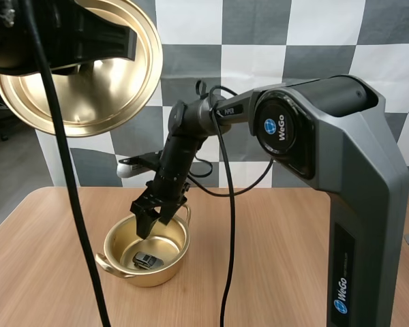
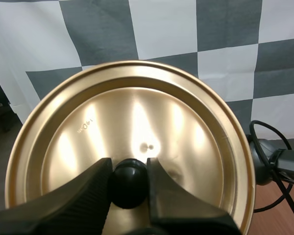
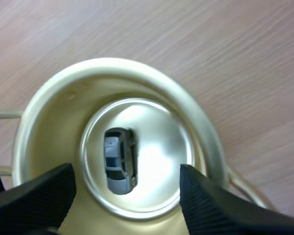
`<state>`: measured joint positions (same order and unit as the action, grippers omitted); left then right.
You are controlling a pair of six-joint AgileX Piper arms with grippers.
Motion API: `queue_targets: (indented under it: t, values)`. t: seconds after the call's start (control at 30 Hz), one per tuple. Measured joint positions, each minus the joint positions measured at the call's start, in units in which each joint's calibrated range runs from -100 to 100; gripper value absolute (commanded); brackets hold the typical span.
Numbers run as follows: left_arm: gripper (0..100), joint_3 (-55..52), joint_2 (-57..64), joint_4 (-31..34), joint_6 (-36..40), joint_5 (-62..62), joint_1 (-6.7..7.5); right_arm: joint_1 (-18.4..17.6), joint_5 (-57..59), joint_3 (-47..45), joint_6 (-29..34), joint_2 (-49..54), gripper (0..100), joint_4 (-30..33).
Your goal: Open the pot, put the car inside, and close it
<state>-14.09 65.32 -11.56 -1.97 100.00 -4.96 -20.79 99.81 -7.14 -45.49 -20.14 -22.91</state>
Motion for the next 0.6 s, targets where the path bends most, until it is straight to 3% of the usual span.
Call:
queue_targets:
  t: [0.33, 0.6]
  values:
    - [0, 0.0, 0.0, -0.1, 0.0, 0.0, 0.0, 1.0, 0.2, 11.6, 8.8, 0.0, 100, 16.3]
    - [0, 0.0, 0.9, 0.0, 0.0, 0.0, 0.0, 6.7, 0.2, 11.7, 10.4, 0.4, 100, 23.3]
